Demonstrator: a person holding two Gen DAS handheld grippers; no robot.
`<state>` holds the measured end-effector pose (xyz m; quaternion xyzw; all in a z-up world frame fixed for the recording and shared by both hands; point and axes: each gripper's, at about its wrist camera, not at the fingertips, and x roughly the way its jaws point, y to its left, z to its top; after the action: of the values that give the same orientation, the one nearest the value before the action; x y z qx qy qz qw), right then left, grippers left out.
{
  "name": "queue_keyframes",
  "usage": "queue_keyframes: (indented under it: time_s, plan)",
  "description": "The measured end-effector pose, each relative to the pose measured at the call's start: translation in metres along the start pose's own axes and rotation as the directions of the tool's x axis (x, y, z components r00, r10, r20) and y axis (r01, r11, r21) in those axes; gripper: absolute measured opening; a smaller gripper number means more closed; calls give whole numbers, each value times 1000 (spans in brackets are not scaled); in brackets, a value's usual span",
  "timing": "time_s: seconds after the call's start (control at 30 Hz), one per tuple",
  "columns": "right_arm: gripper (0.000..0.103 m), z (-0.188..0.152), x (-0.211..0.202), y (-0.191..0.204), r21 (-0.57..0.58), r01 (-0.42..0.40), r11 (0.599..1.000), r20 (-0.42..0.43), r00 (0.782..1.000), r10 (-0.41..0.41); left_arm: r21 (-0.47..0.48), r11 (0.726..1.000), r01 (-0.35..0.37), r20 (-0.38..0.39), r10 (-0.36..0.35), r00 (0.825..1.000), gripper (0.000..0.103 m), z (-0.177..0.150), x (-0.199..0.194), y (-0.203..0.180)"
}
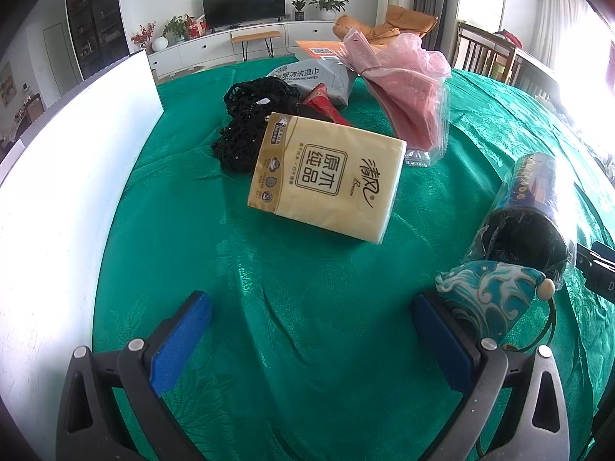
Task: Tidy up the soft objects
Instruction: 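Move the left gripper toward the teal patterned pouch while the right gripper returns to the table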
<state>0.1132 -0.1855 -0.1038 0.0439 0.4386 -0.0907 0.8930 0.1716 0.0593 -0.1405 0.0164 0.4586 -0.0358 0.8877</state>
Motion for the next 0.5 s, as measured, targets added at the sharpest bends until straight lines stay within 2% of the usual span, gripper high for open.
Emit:
queue_keyframes:
  time_s: [0.5]
  plan:
    - [98, 0, 0, 0, 0, 0, 1000, -1, 1000, 0, -6, 1000, -8, -1, 8, 1000, 103, 1, 0, -1]
